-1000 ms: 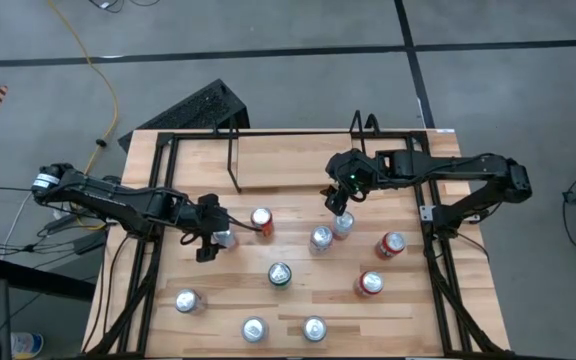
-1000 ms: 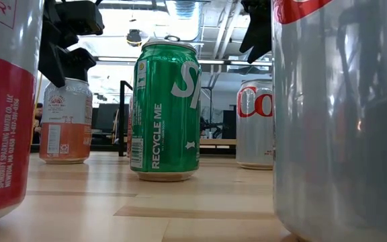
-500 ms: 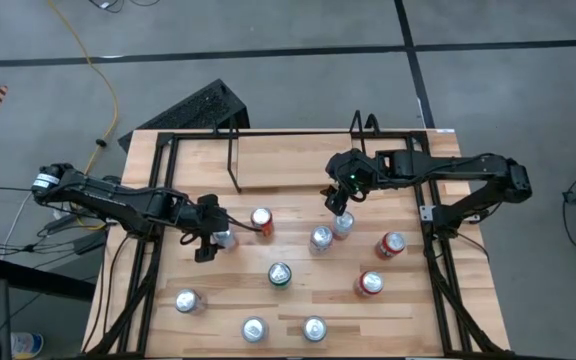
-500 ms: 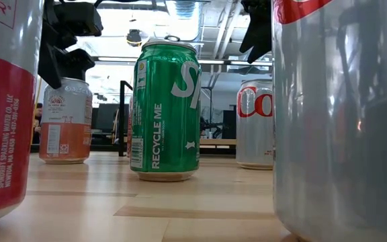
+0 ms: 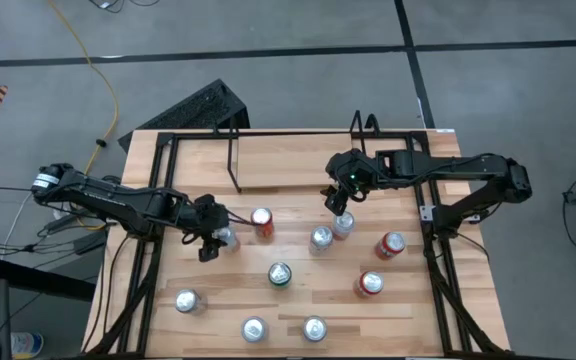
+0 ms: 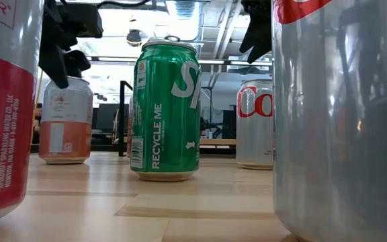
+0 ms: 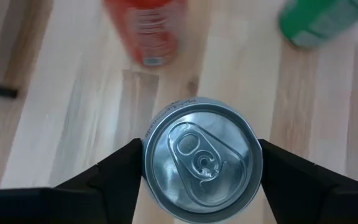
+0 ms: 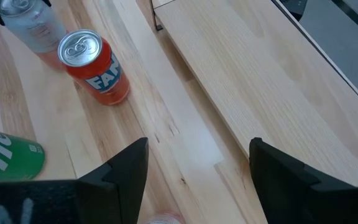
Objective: Place canned beverage on shelf
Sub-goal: Put the top left white orange soda can on the shelf
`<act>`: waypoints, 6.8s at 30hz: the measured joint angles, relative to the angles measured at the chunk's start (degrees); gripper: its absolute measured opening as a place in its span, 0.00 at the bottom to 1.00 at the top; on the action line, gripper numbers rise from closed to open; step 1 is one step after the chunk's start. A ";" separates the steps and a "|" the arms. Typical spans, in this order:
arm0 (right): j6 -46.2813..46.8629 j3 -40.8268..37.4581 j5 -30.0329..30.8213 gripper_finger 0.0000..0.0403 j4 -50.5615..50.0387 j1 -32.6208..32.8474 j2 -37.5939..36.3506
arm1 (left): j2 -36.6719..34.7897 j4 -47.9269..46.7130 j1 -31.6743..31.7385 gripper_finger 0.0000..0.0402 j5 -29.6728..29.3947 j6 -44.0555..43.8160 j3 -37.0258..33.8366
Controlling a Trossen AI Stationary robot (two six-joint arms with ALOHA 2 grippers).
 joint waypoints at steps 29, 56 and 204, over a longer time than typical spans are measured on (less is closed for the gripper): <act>1.71 0.02 0.74 0.64 4.64 -0.12 -0.01 | -0.04 -9.66 0.04 0.67 -9.70 -46.55 1.94; -8.75 0.02 1.64 0.64 19.45 -0.45 -0.01 | 0.00 -21.02 0.68 0.67 -21.14 -59.51 13.59; -8.77 0.02 3.34 0.64 19.21 -2.37 -0.01 | 42.50 -14.82 38.92 0.67 -24.89 -46.00 53.44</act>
